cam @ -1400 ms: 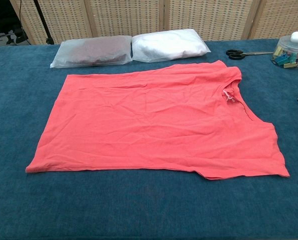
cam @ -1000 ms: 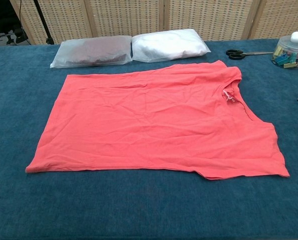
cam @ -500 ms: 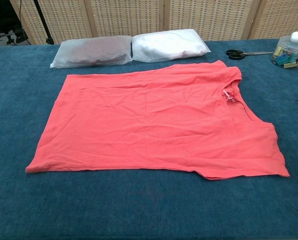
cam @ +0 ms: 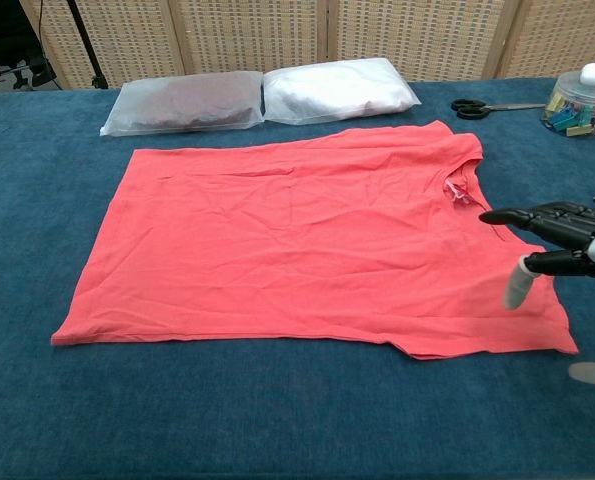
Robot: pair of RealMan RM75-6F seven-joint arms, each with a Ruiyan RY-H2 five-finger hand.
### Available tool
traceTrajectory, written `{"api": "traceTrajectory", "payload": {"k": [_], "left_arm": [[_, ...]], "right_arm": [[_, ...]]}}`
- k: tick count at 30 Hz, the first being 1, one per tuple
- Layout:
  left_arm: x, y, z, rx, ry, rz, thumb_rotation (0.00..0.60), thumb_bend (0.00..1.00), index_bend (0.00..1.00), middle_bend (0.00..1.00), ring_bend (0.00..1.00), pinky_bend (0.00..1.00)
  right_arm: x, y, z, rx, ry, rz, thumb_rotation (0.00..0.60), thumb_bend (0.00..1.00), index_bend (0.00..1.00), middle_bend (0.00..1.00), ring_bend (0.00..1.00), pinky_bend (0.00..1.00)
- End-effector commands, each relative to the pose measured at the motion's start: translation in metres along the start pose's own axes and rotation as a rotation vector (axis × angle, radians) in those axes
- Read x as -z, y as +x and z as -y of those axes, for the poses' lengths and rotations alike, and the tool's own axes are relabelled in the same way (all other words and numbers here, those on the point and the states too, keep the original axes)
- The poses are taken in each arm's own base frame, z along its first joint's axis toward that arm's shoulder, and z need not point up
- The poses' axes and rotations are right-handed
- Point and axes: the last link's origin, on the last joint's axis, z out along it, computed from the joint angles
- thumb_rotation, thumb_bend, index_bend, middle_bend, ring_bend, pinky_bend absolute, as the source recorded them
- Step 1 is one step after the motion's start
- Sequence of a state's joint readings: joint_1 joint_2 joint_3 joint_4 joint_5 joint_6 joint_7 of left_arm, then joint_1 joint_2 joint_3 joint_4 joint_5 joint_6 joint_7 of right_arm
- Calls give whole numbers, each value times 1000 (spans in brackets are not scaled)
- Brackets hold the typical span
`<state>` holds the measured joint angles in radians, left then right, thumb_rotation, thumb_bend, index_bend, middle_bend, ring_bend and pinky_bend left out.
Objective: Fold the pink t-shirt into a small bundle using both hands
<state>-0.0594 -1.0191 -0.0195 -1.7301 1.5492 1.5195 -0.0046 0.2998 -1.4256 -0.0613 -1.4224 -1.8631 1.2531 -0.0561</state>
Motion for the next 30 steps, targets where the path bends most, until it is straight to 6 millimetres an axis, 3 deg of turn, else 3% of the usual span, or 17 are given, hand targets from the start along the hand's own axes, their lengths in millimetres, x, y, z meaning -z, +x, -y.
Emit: {"api": "traceTrajectory", "payload": {"k": [1,10,30], "left_arm": [[-1,-1,0,-3,4,4,600,0,0,0,0,0],[-6,-5,0,-16,16,15,600,0,0,0,0,0],[-7,-8,-1,-26,24,23,600,0,0,0,0,0]], "right_arm": [[-6,-3,0,10,-9,8,600,220,399,0,0,0],[-20,-5,-6,49,-37,1,600,260,407,0,0,0],[-20,-23,-17,144,-50,60,600,260,407,0,0,0]]}}
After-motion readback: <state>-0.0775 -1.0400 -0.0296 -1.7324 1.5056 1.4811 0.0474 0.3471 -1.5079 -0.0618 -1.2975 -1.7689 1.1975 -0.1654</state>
